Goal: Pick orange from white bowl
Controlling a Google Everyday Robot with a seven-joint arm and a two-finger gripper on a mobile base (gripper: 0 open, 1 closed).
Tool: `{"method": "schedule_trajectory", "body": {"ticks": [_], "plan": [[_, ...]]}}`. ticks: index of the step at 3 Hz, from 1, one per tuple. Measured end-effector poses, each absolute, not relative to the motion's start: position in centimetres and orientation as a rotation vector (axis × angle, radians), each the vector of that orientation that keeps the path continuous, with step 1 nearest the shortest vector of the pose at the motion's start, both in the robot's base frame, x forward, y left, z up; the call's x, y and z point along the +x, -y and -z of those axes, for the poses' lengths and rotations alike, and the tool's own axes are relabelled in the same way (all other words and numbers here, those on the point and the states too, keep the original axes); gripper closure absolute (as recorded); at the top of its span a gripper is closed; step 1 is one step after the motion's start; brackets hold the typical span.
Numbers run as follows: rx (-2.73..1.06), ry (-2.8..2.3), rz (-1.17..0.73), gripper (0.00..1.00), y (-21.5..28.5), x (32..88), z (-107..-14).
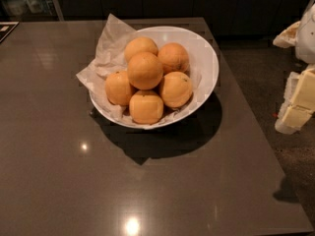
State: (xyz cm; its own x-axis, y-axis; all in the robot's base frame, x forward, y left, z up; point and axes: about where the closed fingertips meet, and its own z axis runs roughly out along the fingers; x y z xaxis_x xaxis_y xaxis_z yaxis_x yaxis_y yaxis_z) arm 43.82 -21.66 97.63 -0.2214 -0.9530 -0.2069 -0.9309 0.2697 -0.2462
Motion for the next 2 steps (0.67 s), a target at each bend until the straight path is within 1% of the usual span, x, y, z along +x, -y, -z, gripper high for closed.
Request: {"method": "schedule_trajectory", "body": {"ticks": [1,2], "plan": [[-1.724,-2.231,0.099,0.0,21.7,43.8,-97.6],[-1.772,-2.217,0.137,0.0,19.3,44.0,-98.6]]}}
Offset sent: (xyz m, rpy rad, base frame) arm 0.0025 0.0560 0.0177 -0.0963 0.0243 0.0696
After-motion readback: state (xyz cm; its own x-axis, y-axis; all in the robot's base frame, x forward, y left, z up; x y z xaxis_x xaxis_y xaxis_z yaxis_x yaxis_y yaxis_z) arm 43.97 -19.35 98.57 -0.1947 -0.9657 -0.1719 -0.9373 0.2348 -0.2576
